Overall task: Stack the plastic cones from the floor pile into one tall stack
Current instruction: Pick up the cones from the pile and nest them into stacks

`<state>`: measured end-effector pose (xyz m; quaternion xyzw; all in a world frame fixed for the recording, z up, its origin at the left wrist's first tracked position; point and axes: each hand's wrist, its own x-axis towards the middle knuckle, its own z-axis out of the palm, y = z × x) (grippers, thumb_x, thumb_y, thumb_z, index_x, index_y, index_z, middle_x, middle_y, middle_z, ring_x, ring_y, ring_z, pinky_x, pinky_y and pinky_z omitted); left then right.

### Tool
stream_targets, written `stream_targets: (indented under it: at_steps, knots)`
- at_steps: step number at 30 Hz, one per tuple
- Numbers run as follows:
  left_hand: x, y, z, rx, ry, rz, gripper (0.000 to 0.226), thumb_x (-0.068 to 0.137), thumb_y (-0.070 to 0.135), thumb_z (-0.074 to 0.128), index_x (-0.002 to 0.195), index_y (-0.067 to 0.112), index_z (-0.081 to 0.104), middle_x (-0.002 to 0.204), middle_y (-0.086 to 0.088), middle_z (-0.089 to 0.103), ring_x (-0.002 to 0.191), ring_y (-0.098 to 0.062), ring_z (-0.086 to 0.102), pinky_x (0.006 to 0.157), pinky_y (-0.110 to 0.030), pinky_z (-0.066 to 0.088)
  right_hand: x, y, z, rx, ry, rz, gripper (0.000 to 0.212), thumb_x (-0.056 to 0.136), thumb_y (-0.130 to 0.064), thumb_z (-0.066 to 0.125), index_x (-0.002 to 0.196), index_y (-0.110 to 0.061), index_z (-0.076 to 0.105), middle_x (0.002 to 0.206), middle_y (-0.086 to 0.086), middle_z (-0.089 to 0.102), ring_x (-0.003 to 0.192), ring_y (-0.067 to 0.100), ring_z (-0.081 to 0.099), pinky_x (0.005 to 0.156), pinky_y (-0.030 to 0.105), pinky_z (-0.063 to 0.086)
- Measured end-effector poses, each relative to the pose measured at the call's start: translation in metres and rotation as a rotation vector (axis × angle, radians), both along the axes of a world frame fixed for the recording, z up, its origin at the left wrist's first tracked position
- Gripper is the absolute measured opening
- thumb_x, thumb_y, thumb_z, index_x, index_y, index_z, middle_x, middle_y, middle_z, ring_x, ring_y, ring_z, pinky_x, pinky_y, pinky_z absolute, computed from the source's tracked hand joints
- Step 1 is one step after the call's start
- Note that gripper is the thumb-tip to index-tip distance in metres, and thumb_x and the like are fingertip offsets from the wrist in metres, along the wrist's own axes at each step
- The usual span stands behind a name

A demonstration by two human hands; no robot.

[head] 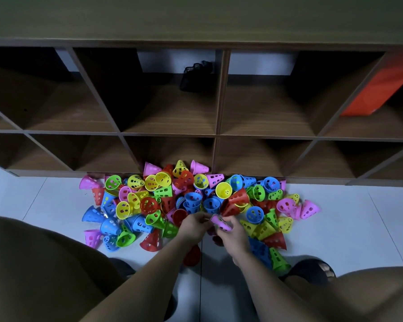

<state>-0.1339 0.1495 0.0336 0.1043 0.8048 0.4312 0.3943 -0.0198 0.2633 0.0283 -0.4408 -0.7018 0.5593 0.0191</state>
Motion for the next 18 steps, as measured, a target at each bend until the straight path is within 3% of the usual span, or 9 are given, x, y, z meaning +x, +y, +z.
stream_targets:
  at_steps: [3, 5, 7, 9, 12, 15, 18]
  knots:
    - [-0.003, 0.001, -0.007, 0.024, -0.058, -0.044, 0.021, 0.102, 0.018, 0.069, 0.121, 0.018, 0.077, 0.081, 0.01, 0.071, 0.051, 0.011, 0.057, 0.057, -0.006, 0.042, -0.002, 0.005, -0.005, 0.168, -0.08, 0.027, 0.016, 0.086, -0.026, 0.08, 0.098, -0.03, 0.07, 0.085, -0.011, 0.072, 0.072, 0.002, 0.065, 0.05, 0.013, 0.043]
    - [-0.005, 0.004, -0.008, 0.026, -0.113, -0.117, 0.026, 0.101, 0.026, 0.07, 0.126, 0.022, 0.076, 0.1, 0.008, 0.076, 0.078, 0.01, 0.066, 0.073, -0.009, 0.05, -0.004, 0.01, -0.01, 0.242, -0.115, 0.055, 0.016, 0.087, -0.025, 0.078, 0.101, -0.028, 0.07, 0.082, -0.011, 0.07, 0.069, 0.002, 0.063, 0.047, 0.012, 0.042]
    - [-0.006, 0.008, -0.01, -0.007, -0.139, -0.184, 0.031, 0.099, 0.032, 0.072, 0.129, 0.026, 0.076, 0.119, 0.004, 0.076, 0.107, -0.008, 0.07, 0.099, -0.026, 0.054, -0.006, 0.015, -0.016, 0.357, -0.193, 0.125, 0.017, 0.089, -0.028, 0.074, 0.104, -0.031, 0.067, 0.081, -0.009, 0.068, 0.07, 0.01, 0.065, 0.052, 0.022, 0.051]
    - [-0.01, 0.012, -0.015, -0.072, -0.101, -0.185, 0.035, 0.099, 0.033, 0.071, 0.133, 0.025, 0.072, 0.128, 0.0, 0.073, 0.116, -0.018, 0.067, 0.107, -0.037, 0.052, -0.008, 0.017, -0.023, 0.451, -0.289, 0.195, 0.019, 0.089, -0.03, 0.073, 0.106, -0.032, 0.064, 0.085, -0.003, 0.068, 0.078, 0.019, 0.067, 0.057, 0.029, 0.049]
    - [-0.027, 0.012, -0.021, -0.13, -0.003, -0.04, 0.037, 0.1, 0.029, 0.068, 0.137, 0.028, 0.064, 0.126, -0.001, 0.07, 0.105, -0.02, 0.071, 0.095, -0.039, 0.061, -0.01, 0.016, -0.031, 0.522, -0.371, 0.245, 0.02, 0.089, -0.03, 0.072, 0.108, -0.028, 0.065, 0.092, 0.002, 0.071, 0.089, 0.026, 0.07, 0.063, 0.027, 0.044]
    - [-0.046, 0.008, -0.023, -0.147, 0.077, 0.096, 0.043, 0.099, 0.026, 0.067, 0.137, 0.038, 0.051, 0.119, -0.001, 0.07, 0.092, -0.025, 0.075, 0.082, -0.049, 0.065, -0.01, 0.014, -0.041, 0.53, -0.389, 0.243, 0.026, 0.088, -0.032, 0.073, 0.112, -0.028, 0.066, 0.093, 0.003, 0.073, 0.091, 0.026, 0.071, 0.066, 0.029, 0.052]
    - [-0.058, 0.006, -0.02, -0.077, 0.015, 0.228, 0.055, 0.102, 0.017, 0.063, 0.147, 0.041, 0.042, 0.111, 0.002, 0.066, 0.086, -0.026, 0.075, 0.075, -0.044, 0.066, -0.009, 0.015, -0.048, 0.512, -0.388, 0.253, 0.032, 0.086, -0.033, 0.076, 0.116, -0.027, 0.066, 0.096, 0.004, 0.074, 0.092, 0.026, 0.072, 0.069, 0.03, 0.055]
